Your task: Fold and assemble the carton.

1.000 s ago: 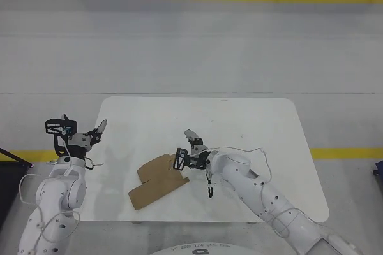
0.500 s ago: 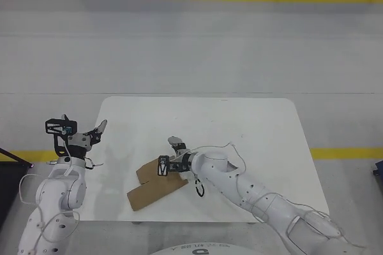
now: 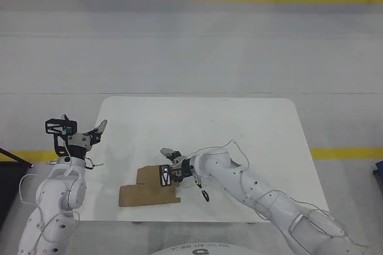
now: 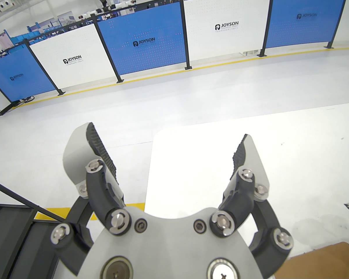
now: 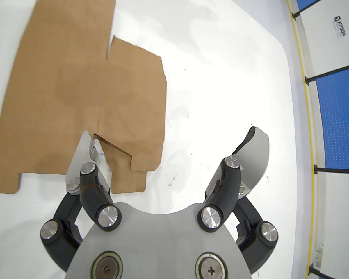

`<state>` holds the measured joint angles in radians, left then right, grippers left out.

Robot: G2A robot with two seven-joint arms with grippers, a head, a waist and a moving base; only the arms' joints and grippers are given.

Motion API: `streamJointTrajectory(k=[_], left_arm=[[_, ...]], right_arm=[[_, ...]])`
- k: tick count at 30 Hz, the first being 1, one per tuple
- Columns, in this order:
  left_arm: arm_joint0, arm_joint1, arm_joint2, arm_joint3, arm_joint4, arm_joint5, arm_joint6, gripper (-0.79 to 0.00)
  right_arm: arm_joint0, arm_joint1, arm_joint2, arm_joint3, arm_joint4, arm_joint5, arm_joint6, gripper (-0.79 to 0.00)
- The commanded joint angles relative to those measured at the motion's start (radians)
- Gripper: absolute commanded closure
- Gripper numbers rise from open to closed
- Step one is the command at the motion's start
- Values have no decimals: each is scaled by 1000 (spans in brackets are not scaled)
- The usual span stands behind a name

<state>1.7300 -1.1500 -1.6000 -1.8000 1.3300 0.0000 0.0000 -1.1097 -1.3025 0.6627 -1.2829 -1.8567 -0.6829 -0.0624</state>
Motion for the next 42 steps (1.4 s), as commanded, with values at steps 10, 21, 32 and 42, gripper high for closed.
streamJointTrajectory(k=[10, 21, 32, 42], left_arm=[[0, 0, 0, 0, 0, 0, 0, -785], [0, 0, 0, 1, 4, -2, 1, -785], [18, 45, -71, 130, 31, -684, 241, -785], [15, 47, -66, 112, 93, -661, 225, -785]], right_arm=[[-261, 111, 269, -320, -79, 176, -79, -785], [-835, 188, 707, -740, -53, 658, -202, -785], [-848, 188, 716, -746, -43, 671, -211, -785], [-848, 188, 716, -746, -43, 671, -211, -785]])
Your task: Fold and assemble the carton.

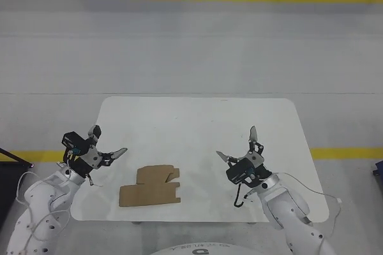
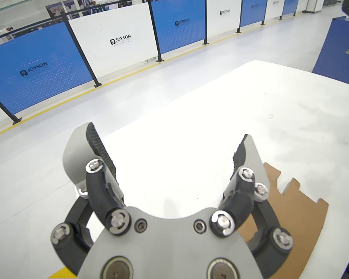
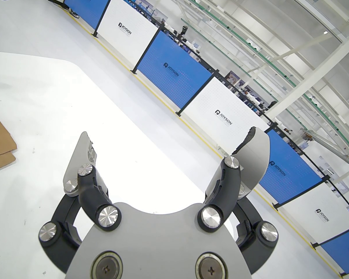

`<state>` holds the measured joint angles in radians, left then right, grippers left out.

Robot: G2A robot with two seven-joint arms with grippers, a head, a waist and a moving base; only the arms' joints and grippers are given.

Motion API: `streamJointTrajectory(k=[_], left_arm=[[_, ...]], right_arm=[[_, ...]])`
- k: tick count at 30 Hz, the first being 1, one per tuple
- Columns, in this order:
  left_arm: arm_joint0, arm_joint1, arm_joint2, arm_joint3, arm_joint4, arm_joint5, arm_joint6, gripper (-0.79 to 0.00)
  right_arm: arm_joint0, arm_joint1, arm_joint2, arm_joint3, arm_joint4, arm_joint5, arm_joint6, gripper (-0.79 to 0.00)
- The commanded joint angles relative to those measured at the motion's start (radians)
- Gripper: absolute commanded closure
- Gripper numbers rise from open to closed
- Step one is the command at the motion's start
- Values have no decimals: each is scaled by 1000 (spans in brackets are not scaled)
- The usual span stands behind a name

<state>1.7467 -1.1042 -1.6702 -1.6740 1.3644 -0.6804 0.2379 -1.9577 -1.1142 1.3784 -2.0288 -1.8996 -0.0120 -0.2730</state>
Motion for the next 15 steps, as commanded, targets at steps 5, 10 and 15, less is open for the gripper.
streamJointTrajectory(k=[5, 10, 15], left_arm=[[-28, 17, 99, 79, 387, -24, 188, -785], [-35, 50, 157, 191, 730, 0, 501, -785], [-17, 84, 176, 281, 965, 128, 748, -714]], right_arm=[[0, 0, 0, 0, 0, 0, 0, -785], [0, 0, 0, 0, 0, 0, 0, -785], [0, 0, 0, 0, 0, 0, 0, -785]])
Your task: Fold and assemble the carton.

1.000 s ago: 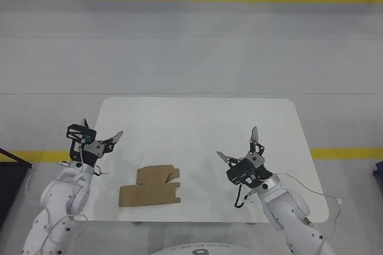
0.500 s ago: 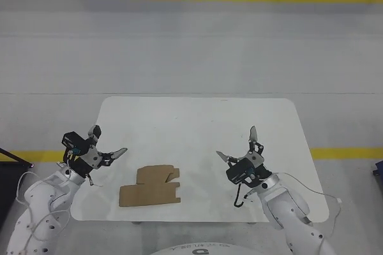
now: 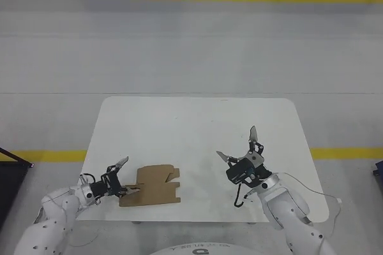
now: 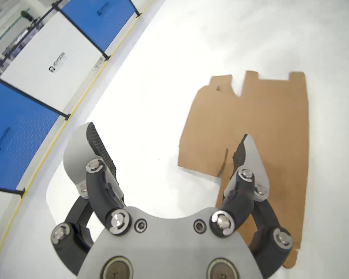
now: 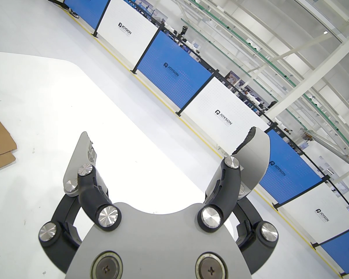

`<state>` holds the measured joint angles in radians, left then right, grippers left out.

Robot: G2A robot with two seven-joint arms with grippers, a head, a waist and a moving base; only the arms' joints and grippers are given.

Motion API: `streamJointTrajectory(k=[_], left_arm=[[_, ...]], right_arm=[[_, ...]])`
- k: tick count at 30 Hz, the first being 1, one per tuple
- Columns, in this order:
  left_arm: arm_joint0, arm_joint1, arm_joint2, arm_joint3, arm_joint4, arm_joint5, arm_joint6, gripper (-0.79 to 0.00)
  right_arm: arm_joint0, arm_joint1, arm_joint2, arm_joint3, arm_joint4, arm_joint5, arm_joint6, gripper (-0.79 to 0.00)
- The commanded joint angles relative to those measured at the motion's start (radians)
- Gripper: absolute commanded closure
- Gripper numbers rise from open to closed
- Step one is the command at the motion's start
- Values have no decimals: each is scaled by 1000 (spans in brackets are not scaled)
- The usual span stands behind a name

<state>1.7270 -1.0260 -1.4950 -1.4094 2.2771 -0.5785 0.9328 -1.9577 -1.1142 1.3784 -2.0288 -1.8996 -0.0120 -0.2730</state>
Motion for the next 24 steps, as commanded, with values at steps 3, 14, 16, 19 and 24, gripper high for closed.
streamJointTrajectory(k=[3, 14, 16, 19, 24], left_arm=[[22, 16, -2, 54, 96, 99, 117, -659], [120, 30, -112, 109, -161, 244, 329, -785], [120, 30, -112, 109, -161, 244, 329, -785], [120, 30, -112, 109, -161, 244, 329, -785], [145, 36, -99, 79, -74, 267, 294, -785]], right_arm=[[0, 0, 0, 0, 0, 0, 0, -785], [0, 0, 0, 0, 0, 0, 0, -785], [0, 0, 0, 0, 0, 0, 0, -785], [0, 0, 0, 0, 0, 0, 0, -785], [0, 0, 0, 0, 0, 0, 0, -785]])
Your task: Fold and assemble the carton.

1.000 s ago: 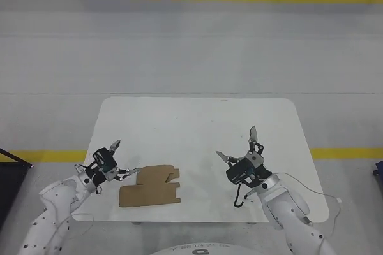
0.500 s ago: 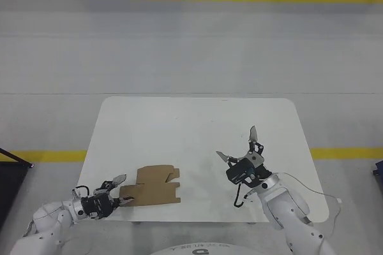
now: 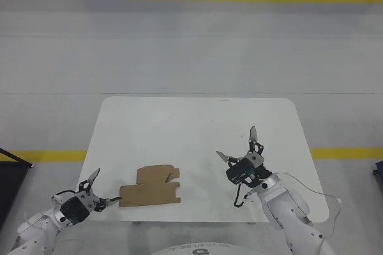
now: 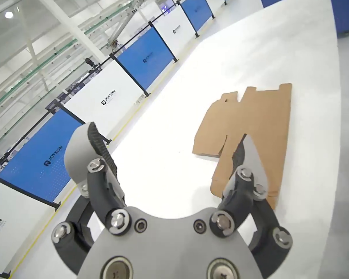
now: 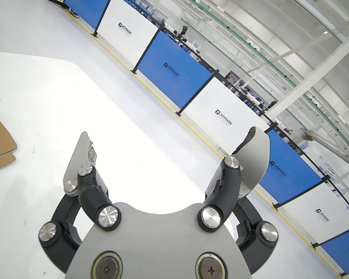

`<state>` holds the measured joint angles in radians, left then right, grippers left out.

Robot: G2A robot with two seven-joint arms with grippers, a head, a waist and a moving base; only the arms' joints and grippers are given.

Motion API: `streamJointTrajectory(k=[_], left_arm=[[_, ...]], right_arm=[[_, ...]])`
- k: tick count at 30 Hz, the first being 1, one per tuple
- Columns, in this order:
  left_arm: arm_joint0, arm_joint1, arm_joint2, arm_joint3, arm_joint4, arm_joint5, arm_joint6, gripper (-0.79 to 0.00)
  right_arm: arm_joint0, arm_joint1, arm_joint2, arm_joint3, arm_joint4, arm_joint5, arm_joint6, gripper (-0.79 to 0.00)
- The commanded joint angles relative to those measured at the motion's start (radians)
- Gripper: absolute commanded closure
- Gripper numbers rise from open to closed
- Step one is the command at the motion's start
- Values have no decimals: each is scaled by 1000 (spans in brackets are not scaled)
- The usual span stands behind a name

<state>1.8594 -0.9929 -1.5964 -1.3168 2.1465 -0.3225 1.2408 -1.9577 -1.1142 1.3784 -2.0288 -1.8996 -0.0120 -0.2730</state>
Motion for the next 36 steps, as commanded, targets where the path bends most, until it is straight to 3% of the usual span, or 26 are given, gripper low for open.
streamJointTrajectory(k=[1, 8, 11, 14, 22, 36], left_arm=[[29, 6, -9, -25, 69, 32, -13, -785], [229, 32, -108, -125, 177, 198, 79, -785], [305, 32, -141, -181, 178, 271, 20, -785], [350, 27, -144, -239, 197, 330, -113, -785], [328, 17, -53, -309, 302, 292, -417, -785], [318, 14, -10, -334, 348, 287, -587, -785]], right_arm=[[0, 0, 0, 0, 0, 0, 0, -785], [0, 0, 0, 0, 0, 0, 0, -785], [0, 0, 0, 0, 0, 0, 0, -785], [0, 0, 0, 0, 0, 0, 0, -785], [0, 0, 0, 0, 0, 0, 0, -785], [0, 0, 0, 0, 0, 0, 0, -785]])
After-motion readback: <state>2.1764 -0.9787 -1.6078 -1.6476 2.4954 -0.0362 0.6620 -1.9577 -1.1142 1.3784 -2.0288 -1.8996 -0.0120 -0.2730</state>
